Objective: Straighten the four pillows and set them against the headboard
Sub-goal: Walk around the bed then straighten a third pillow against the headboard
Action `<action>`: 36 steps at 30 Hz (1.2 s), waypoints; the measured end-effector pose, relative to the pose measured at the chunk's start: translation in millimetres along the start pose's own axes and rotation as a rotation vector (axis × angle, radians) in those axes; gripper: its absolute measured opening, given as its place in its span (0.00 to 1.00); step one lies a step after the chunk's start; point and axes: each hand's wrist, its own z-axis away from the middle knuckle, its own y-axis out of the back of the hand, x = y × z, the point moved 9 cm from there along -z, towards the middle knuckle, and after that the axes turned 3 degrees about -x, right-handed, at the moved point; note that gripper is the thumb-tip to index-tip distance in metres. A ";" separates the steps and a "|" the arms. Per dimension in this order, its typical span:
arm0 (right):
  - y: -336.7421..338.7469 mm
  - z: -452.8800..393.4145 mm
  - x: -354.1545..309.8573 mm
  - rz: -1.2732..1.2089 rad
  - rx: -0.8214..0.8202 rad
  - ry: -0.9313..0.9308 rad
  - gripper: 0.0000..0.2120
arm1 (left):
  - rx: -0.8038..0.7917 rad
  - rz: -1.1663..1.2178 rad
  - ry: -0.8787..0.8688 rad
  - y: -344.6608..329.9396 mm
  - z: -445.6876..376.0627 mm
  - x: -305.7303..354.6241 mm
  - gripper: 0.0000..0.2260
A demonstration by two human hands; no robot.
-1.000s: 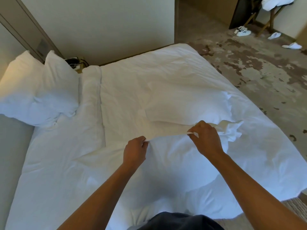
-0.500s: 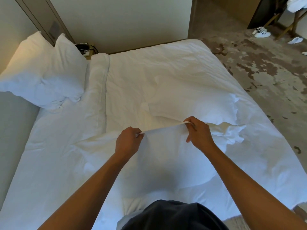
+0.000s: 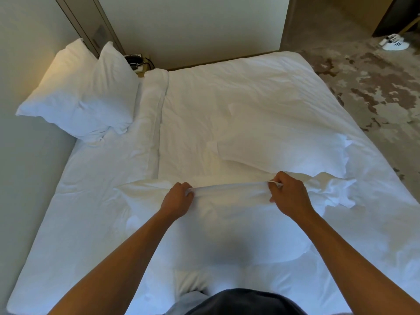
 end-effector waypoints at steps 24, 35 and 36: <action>-28.8 -16.8 36.2 0.216 -0.102 -0.011 0.12 | 0.018 0.033 0.114 -19.1 -22.3 -32.1 0.12; -5.3 -22.5 -12.4 -0.136 0.054 0.147 0.11 | 0.202 0.091 0.116 37.8 13.8 -15.2 0.19; -3.7 -23.9 -15.1 -0.128 0.065 0.161 0.11 | 0.233 0.099 0.114 46.6 16.3 -12.7 0.19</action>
